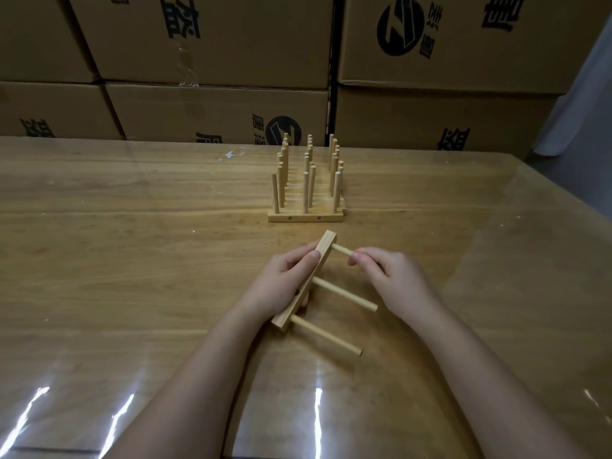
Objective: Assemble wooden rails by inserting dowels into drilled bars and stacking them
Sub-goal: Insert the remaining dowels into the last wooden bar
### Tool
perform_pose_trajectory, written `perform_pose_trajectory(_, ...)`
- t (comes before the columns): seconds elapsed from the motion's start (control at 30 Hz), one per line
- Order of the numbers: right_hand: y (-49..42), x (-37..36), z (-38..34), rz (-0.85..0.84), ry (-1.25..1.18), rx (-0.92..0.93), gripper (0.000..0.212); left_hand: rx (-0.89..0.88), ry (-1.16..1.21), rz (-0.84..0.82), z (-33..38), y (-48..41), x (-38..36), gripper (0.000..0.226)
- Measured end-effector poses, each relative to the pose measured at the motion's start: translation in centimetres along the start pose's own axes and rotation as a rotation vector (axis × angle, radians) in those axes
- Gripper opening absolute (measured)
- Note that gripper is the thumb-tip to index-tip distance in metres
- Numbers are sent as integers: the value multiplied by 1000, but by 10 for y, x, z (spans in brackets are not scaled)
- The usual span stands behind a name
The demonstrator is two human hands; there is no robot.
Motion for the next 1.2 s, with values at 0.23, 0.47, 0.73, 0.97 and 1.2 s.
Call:
perform_pose_trajectory(0.23, -6, 3, -3, 91, -133, 31, 43, -51, 158, 33, 6, 1, 4, 24)
perform_pose_trajectory(0.47, -4, 1, 1, 146, -234, 20, 16, -41, 191, 43, 8, 2, 4, 21)
perform_pose_trajectory(0.73, -4, 10, -5, 223, -26, 108, 20, -57, 114, 51, 7, 0, 5, 26)
perform_pose_trajectory(0.97, -3, 16, -10, 237, 12, 143, 20, -51, 83, 73, 4, 0, 4, 27)
perform_pose_trajectory(1.2, -3, 15, -12, 247, 36, 161, 19, -81, 61, 113, 3, -2, 3, 27)
Point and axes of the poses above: each hand's wrist, its own y-axis away from the middle knuckle, its own x-axis out of the back of the hand, z = x × y, the point moved 5 cm from there along -y, towards the middle knuckle, and after that the axes turned 13 degrees about x, right-handed, at the moved point
